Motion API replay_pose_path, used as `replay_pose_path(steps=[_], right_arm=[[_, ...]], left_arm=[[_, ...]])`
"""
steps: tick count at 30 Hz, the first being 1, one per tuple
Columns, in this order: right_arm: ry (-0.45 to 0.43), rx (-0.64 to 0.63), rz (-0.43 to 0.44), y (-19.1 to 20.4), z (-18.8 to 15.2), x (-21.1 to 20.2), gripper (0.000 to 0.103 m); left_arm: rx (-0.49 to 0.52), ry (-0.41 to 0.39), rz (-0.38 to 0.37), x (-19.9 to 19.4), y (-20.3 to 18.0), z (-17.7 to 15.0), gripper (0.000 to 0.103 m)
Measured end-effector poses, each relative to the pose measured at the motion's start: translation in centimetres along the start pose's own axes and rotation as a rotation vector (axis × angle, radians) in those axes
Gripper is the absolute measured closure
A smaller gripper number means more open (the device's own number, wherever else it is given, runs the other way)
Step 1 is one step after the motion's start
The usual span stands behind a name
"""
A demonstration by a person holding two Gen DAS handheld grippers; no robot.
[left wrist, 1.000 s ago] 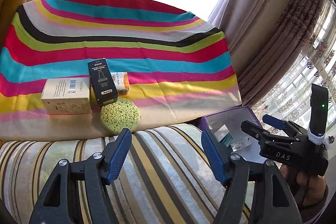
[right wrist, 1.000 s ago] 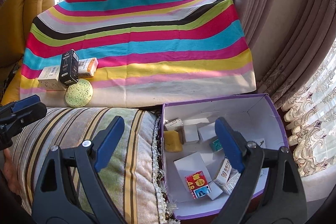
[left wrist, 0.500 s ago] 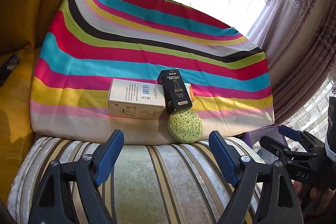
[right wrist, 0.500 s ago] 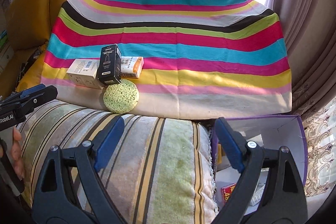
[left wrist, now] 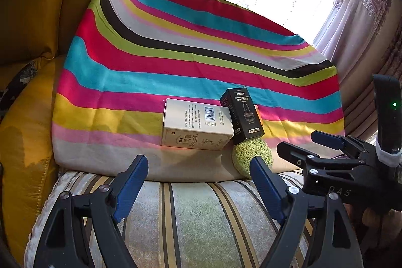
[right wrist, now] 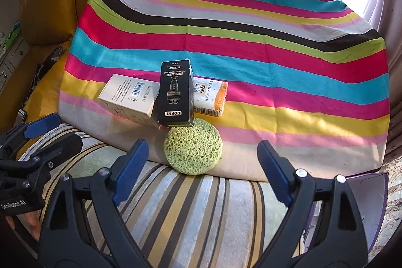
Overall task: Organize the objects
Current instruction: 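Move both open tools back toward the black DORMI box and green sponge, then grasp the black DORMI box with the right tool while the left grasps the white barcode box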
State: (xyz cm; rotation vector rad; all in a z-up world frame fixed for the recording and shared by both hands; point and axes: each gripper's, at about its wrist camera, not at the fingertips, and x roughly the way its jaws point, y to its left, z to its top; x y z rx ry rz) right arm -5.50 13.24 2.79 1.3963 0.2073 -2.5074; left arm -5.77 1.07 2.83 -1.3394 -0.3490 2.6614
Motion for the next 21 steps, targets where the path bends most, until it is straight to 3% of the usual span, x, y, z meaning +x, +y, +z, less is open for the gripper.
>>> replay_pose_path(steps=[21], right_arm=[[0.081,-0.049,-0.051,2.2,2.9,5.9,0.017]], left_arm=[[-0.086,0.042,-0.028,2.1,2.4,0.9,0.019]])
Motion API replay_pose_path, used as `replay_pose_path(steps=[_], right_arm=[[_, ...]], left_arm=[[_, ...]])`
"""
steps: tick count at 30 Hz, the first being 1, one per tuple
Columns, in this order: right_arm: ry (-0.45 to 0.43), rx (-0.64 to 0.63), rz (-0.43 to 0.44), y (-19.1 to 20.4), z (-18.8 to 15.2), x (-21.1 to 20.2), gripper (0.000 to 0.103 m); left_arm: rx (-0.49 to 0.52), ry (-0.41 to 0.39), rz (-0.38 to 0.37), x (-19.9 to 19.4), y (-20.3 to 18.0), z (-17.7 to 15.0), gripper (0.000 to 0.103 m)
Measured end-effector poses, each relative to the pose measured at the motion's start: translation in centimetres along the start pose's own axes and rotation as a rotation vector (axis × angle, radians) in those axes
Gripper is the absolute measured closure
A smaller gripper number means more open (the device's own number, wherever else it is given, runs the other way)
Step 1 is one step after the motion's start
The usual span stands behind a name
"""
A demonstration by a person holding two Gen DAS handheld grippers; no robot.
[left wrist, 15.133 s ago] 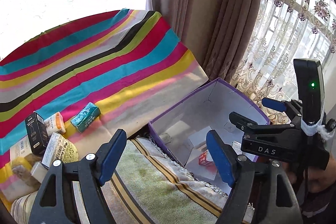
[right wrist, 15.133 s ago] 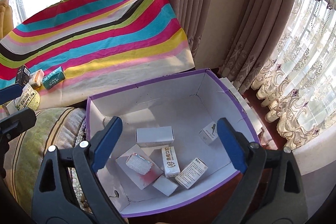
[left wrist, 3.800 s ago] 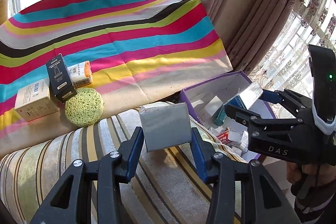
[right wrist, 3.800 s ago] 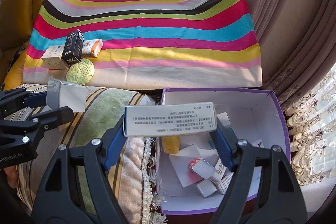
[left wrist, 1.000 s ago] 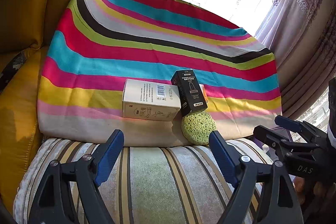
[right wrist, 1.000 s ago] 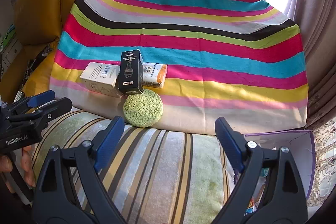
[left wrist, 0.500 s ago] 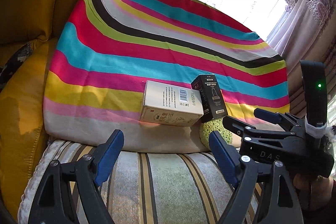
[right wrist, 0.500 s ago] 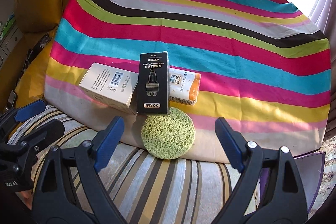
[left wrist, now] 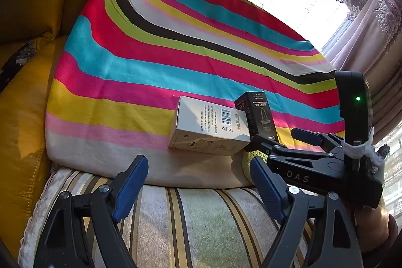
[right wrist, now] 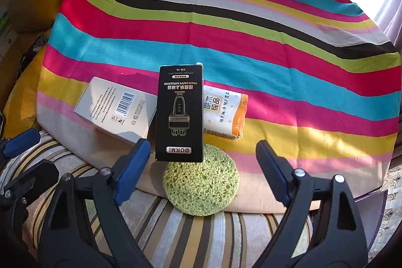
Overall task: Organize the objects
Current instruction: 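Grasp the black DORMI box with the right tool while the left grasps the white barcode box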
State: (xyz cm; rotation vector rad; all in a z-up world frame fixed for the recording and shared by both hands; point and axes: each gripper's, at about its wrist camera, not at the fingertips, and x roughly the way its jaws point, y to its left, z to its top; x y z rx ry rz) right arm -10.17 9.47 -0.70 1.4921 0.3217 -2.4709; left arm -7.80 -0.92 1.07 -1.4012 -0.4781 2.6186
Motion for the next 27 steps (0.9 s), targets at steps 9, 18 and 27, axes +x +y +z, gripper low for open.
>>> replay_pose_path(steps=[9,18,27], right_arm=[[0.021,-0.006,0.005,-0.1,0.7,1.3,0.041],[-0.009,0.02,0.037,-1.1,0.2,0.7,0.06],[-0.072,0.084,0.01,-3.8,-0.7,-1.0,0.06]], left_arm=[[0.0,0.023,0.003,1.1,0.2,0.6,0.019],[0.045,0.063,0.027,3.0,-1.3,1.2,0.005],[0.127,0.086,0.105,5.6,-4.4,2.3,0.0]])
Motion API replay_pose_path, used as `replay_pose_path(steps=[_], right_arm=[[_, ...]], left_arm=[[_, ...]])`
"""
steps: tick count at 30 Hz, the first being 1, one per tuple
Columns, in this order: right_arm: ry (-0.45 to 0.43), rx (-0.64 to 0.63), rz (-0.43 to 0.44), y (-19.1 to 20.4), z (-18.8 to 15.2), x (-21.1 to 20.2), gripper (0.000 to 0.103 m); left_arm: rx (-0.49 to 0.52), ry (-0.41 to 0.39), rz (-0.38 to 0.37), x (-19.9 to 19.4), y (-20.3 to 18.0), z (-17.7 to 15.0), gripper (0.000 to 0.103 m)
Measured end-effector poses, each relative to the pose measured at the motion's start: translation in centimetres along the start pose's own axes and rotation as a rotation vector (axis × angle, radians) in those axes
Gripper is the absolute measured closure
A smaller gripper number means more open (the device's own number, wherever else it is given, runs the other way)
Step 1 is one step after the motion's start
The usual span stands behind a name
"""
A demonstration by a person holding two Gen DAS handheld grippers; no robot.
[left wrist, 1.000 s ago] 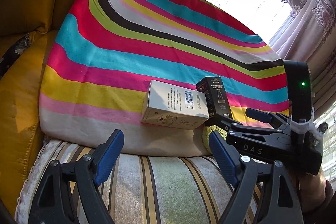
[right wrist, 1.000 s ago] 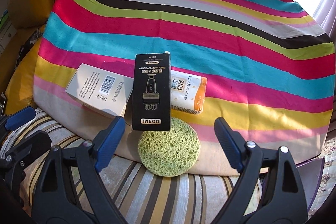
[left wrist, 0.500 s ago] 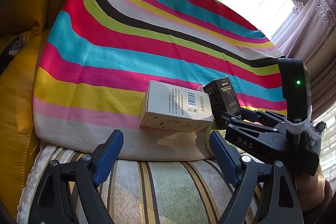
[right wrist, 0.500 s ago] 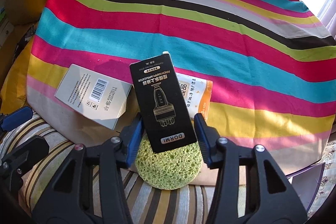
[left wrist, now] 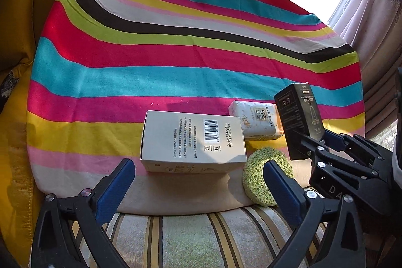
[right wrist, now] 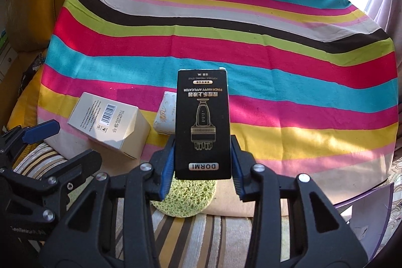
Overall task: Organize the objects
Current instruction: 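Grasp the black DORMI box with the right tool while the left grasps the white barcode box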
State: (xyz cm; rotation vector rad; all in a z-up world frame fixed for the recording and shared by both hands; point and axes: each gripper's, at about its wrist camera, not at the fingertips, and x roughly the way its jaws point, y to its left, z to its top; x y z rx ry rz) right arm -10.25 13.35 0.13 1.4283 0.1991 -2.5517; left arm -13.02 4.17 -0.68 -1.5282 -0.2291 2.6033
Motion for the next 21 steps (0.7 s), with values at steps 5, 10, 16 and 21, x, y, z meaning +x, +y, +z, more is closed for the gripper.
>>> replay_pose_path(steps=[5,10,16,21], right_arm=[[-0.018,0.024,-0.031,-1.5,-0.4,-0.4,0.06],[-0.024,0.034,-0.037,-2.1,-0.6,-0.4,0.06],[-0.019,0.037,-0.025,-2.3,-0.7,-0.3,0.06],[-0.014,0.038,-0.021,-2.3,-0.7,-0.2,0.06]], left_arm=[[0.02,0.014,0.057,1.1,-0.6,0.7,0.0],[0.023,0.016,0.089,1.6,-0.5,1.1,0.0],[0.032,0.017,0.11,1.8,-0.4,1.3,0.0],[0.075,0.024,0.118,2.0,-0.4,1.6,0.0]])
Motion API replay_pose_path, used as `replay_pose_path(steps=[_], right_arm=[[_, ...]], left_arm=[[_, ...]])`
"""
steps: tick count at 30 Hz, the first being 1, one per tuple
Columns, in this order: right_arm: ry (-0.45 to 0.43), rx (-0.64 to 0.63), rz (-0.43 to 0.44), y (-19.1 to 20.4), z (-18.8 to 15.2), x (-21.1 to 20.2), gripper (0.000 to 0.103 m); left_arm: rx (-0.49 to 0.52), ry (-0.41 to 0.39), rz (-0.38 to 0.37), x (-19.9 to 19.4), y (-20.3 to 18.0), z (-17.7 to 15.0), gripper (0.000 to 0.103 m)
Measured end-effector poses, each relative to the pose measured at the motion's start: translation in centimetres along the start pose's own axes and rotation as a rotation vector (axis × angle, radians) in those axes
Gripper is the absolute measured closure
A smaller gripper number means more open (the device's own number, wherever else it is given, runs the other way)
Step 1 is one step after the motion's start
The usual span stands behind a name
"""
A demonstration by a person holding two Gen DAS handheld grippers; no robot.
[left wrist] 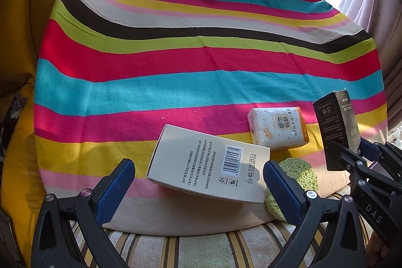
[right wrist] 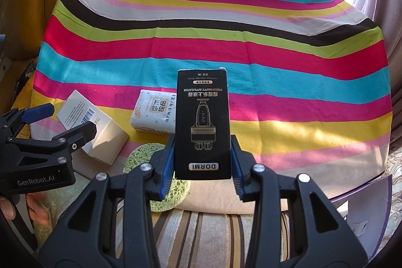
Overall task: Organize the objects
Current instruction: 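Grasp the black DORMI box with the right tool while the left grasps the white barcode box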
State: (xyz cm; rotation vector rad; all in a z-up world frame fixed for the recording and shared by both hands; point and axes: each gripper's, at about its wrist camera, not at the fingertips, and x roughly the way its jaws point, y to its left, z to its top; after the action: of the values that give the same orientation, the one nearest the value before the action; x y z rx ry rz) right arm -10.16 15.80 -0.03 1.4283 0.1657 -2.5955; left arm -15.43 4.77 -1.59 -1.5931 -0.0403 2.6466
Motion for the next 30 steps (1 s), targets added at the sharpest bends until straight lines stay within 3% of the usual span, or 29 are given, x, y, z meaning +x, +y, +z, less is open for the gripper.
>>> replay_pose_path(steps=[7,17,18,22,24,30], right_arm=[[0.005,-0.004,-0.004,0.3,-0.1,0.1,0.06],[-0.006,-0.006,-0.018,0.4,-0.7,-0.8,0.06],[-0.006,-0.005,-0.019,0.4,-0.8,-0.9,0.06],[-0.004,-0.001,-0.02,0.4,-1.0,-1.2,0.06],[-0.005,0.004,-0.022,0.3,-1.1,-1.4,0.06],[-0.006,0.009,-0.029,0.0,-1.5,-1.6,0.06]], left_arm=[[0.003,0.002,-0.077,0.9,0.2,0.1,0.001],[0.039,-0.023,-0.072,-0.1,-0.7,-0.3,0.019],[0.044,-0.024,-0.069,-0.1,-0.7,-0.4,0.019],[0.064,0.029,-0.092,0.9,-0.9,-0.6,0.0],[0.077,0.052,-0.114,1.3,-1.1,-0.7,0.0],[0.092,0.049,-0.079,1.6,-1.6,-0.7,0.002]])
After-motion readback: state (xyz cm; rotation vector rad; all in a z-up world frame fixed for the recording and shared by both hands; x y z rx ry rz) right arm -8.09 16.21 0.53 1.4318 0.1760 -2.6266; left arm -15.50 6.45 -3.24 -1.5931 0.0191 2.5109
